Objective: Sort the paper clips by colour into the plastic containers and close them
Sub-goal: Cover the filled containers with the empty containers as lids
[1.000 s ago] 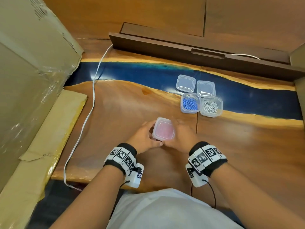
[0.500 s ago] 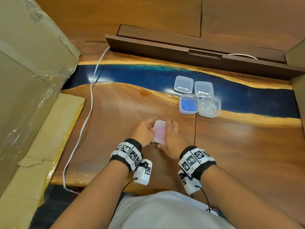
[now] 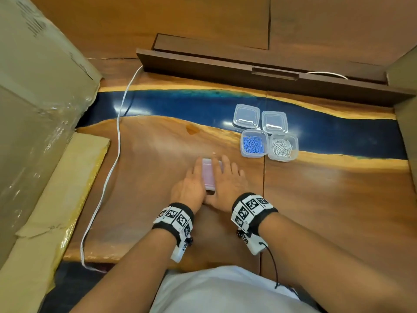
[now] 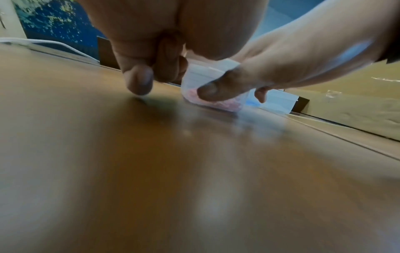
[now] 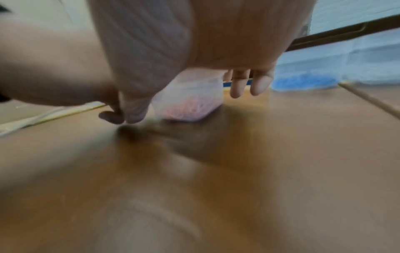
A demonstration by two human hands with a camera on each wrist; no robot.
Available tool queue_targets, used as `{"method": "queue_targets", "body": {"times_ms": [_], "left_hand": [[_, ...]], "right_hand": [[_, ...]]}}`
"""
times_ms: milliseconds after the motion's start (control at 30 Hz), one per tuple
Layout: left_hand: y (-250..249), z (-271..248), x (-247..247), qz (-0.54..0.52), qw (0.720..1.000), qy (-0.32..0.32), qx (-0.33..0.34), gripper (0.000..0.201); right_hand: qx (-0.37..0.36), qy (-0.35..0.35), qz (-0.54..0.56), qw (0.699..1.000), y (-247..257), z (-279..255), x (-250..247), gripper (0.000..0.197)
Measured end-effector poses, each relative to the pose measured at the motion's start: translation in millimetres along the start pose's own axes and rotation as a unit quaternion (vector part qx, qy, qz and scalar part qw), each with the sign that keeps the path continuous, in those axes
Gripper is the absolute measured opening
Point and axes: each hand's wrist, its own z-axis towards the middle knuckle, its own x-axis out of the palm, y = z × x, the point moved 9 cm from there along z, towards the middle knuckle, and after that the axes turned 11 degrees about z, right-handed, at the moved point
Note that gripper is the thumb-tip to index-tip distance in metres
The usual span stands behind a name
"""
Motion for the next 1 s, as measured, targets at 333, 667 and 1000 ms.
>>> {"method": "queue_targets", "body": {"times_ms": [333,667,1000], "left_hand": [[6.5,25.6,-55.8,0.073,0.992,-0.103,-0.011,0.049],[-143.3,83.0,-46.0,0.066,0.985,-0.025,0.155,0.085],[-137.9,82.2,-21.2,0.006,0.991,0.039,0.129,0.08]], "right_hand": [[0.016,-0.075,0.074,0.994,-84.9,96.7,-157.7,0.036],[0.027,0.047,-0.077,0.996,-110.9,181.3,-116.7,0.072],[0.014,0.033,-0.035,0.999,-104.1,159.9,-127.1,0.11]]}}
